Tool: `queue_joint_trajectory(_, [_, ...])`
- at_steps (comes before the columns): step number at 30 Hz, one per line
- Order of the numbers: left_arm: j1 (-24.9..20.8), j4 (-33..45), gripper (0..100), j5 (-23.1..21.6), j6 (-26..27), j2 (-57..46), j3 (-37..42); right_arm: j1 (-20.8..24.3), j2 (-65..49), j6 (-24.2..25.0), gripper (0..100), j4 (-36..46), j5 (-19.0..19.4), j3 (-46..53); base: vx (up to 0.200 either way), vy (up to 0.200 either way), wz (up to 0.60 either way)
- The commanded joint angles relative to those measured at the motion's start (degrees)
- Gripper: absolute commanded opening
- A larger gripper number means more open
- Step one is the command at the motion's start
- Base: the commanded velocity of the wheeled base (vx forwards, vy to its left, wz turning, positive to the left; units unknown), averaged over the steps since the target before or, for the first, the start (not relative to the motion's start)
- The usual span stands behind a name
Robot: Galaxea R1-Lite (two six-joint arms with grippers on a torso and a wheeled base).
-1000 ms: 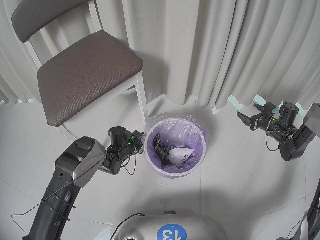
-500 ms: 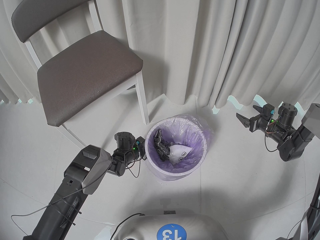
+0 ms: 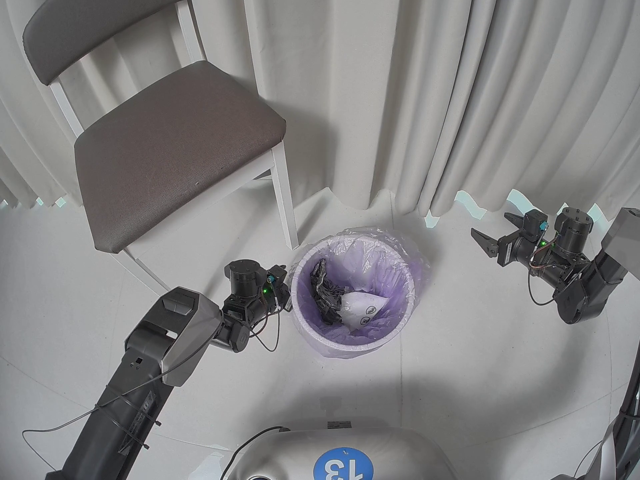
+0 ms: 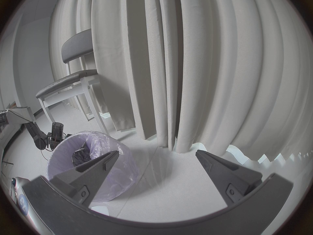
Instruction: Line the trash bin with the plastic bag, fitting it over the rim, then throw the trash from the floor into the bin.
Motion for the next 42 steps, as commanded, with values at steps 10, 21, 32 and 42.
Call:
queue_joint_trajectory(10, [5.12, -10.42, 100, -5.68, 0.01, -12.91, 22.98, -0.2, 0.18, -0.02, 100, 0.26, 0.01, -0.09, 0.0, 0.0, 0.0])
queue_joint_trajectory(21, [7.41, -14.55, 100, -6.03, 0.18, -18.44, 31.33, 0.68, 6.59, -1.6, 100, 1.58, 0.1, -3.07, 0.0, 0.0, 0.0])
queue_joint_trajectory(32, [7.41, -20.52, 100, -6.29, -0.35, -20.99, 35.81, 3.85, 14.33, 3.94, 100, 5.45, 5.55, -7.47, 0.0, 0.0, 0.0])
queue_joint_trajectory(42, [5.83, -26.06, 100, -5.59, -2.54, -22.22, 38.45, 5.08, 27.77, 9.48, 100, 4.04, 5.73, -20.65, 0.0, 0.0, 0.0])
